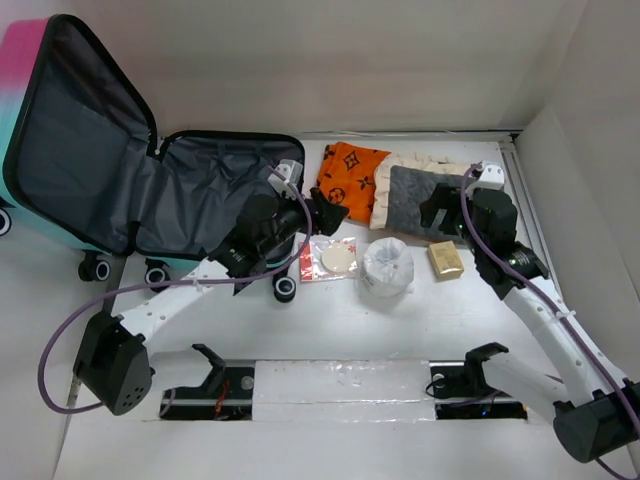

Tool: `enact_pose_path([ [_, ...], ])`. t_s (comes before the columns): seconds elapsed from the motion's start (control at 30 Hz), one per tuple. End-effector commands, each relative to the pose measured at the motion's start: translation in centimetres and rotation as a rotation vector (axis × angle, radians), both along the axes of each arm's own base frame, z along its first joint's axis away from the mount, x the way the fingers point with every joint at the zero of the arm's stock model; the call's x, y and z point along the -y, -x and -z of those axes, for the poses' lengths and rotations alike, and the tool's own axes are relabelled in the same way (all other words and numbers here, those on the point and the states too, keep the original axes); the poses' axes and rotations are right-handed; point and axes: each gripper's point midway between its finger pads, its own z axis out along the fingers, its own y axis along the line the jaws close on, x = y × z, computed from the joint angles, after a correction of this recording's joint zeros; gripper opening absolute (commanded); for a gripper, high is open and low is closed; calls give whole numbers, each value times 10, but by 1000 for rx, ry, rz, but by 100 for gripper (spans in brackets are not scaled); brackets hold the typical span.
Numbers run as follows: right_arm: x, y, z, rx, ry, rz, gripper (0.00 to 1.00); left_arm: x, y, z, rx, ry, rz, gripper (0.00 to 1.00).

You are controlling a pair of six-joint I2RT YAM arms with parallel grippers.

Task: Pack the luggage

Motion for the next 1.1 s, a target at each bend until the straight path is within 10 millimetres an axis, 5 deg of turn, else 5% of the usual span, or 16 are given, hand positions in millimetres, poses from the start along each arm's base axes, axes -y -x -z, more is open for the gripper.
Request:
enact_pose_path([
  [0.0, 3, 2, -13, 37, -12, 15, 90, 20, 9, -28, 87, 24, 78, 76],
  [0.07, 6, 4, -24, 52, -13, 28, 85, 30, 15, -25, 77, 3, 83, 70],
  [0.13, 10, 9, -32, 55, -10, 39, 76, 50, 28, 2, 53, -112, 73, 68],
  [0.2, 12, 17, -41, 72, -17, 39, 55, 83, 54, 20, 62, -220, 96, 62],
  [0.3, 17, 25, -58, 97, -32, 52, 29, 92, 61, 37, 78, -373, 24, 63],
  [0.37, 22, 27, -57, 85, -20, 74, 32, 104, 71, 59, 55, -439, 58, 63],
  [0.53, 25, 28, -50, 75, -16, 83, 65, 112, 68, 95, 13, -526, 72, 59],
  [1.07, 5, 20, -37, 58, -30, -11, 69, 159, 63, 127, 25, -636, 212, 69],
])
